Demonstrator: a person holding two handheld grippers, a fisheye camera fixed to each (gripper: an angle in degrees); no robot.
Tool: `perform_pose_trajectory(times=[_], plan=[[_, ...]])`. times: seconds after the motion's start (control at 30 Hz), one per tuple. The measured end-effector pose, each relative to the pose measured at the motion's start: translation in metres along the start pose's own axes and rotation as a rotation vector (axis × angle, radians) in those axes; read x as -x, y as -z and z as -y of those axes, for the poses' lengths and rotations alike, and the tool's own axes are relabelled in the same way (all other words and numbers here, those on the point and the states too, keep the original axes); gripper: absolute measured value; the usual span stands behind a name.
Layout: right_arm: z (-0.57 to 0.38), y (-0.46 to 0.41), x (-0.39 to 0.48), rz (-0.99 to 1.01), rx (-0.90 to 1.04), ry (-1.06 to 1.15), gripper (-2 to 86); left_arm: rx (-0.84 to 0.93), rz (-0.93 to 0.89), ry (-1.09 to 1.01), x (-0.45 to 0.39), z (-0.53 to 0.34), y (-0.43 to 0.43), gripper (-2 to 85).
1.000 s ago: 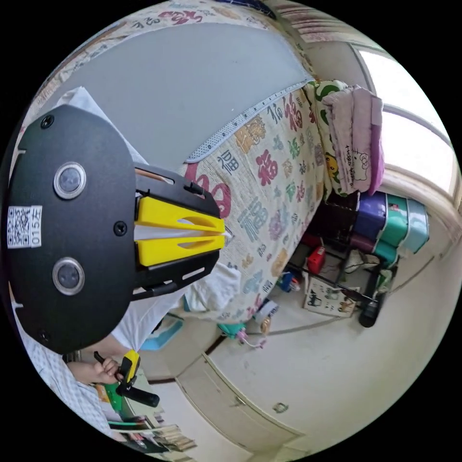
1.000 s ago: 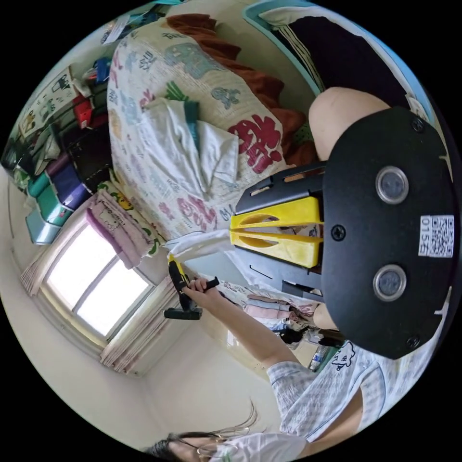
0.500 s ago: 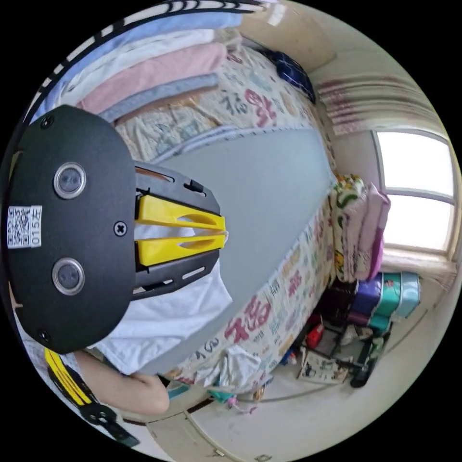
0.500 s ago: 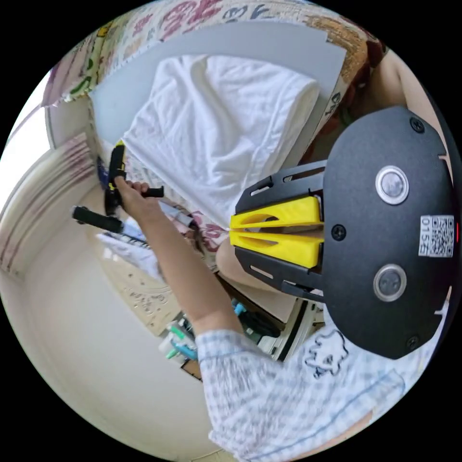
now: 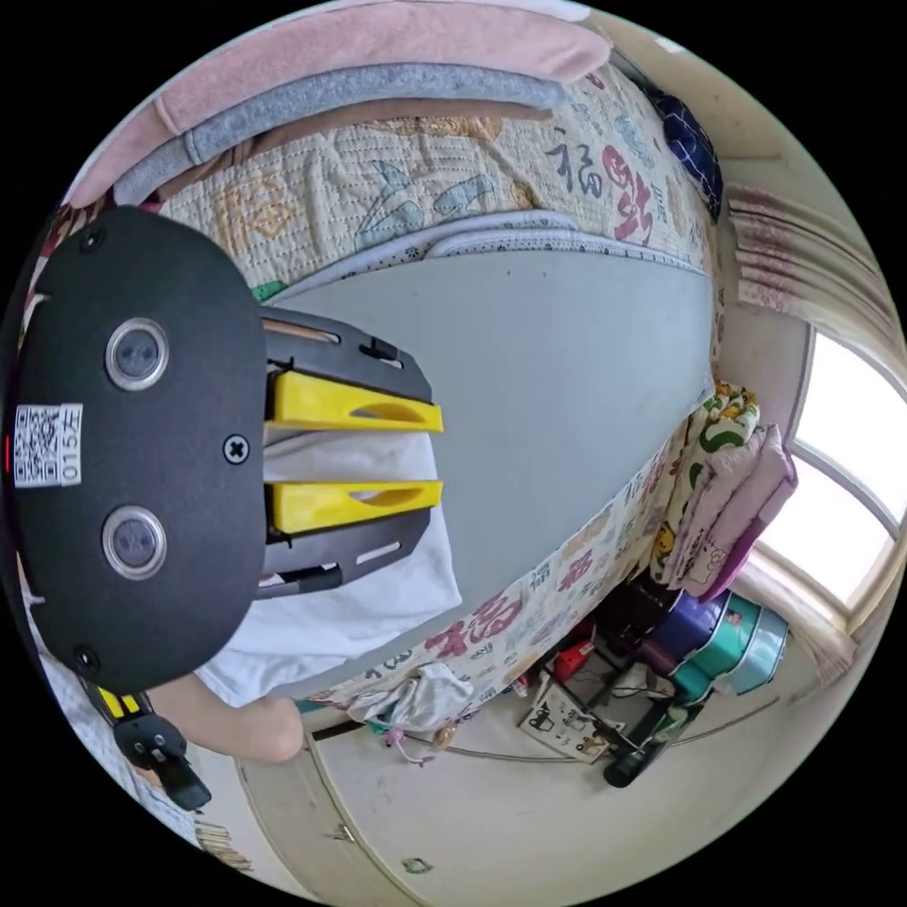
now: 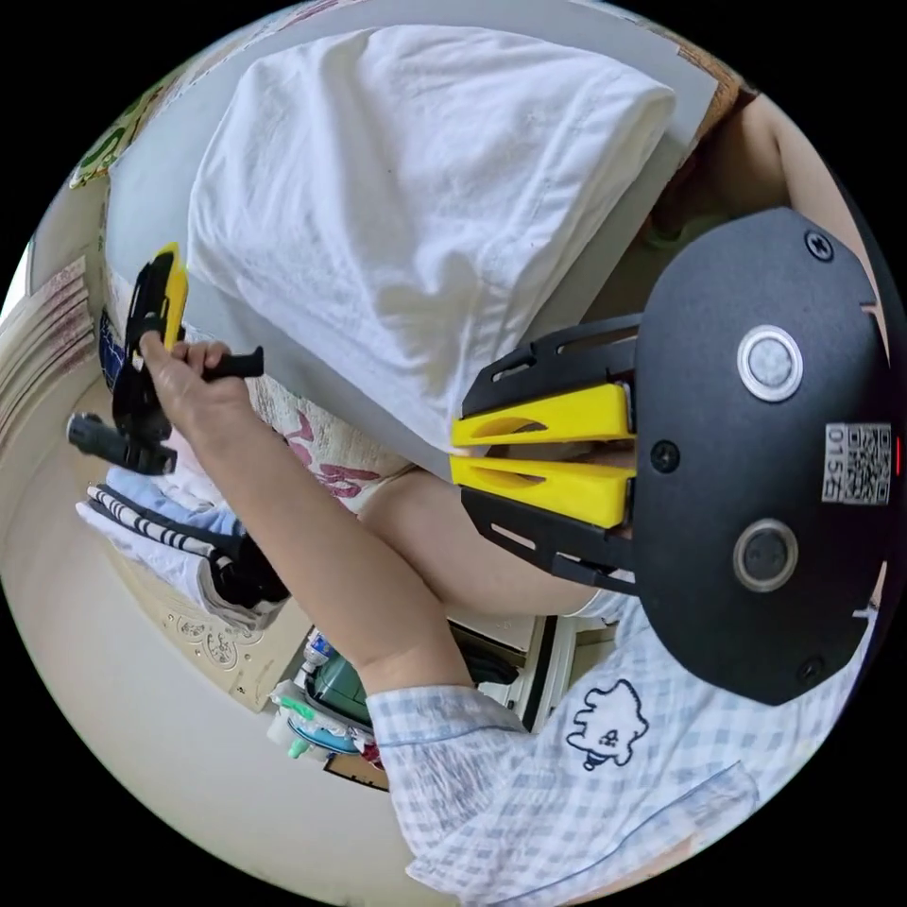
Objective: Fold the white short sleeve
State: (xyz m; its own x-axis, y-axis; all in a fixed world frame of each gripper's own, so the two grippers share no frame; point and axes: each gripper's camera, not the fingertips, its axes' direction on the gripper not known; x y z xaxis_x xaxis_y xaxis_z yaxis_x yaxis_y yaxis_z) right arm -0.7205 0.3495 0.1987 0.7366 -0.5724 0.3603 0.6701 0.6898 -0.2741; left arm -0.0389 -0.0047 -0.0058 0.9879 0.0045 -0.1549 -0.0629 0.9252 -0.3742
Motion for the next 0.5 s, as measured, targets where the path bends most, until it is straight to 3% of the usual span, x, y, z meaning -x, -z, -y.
perform_pose_trajectory(times=[0.13, 0.3, 0.5], plan=[[-0.026, 0.038, -0.007, -0.087, -0.106, 0.120, 4.8, -0.003, 0.050, 0.029, 0.014, -0.008, -0.006, 0.6], [-0.052, 0.077, -0.081, -0.399, -0.135, -0.046, 8.6, -0.078, 0.059, 0.030, 0.020, -0.015, 0.007, 2.8], [-0.054, 0.054, -0.151, -0.544, -0.025, -0.087, 12.5, 0.017, 0.028, -0.319, -0.050, -0.018, -0.004, 4.8]])
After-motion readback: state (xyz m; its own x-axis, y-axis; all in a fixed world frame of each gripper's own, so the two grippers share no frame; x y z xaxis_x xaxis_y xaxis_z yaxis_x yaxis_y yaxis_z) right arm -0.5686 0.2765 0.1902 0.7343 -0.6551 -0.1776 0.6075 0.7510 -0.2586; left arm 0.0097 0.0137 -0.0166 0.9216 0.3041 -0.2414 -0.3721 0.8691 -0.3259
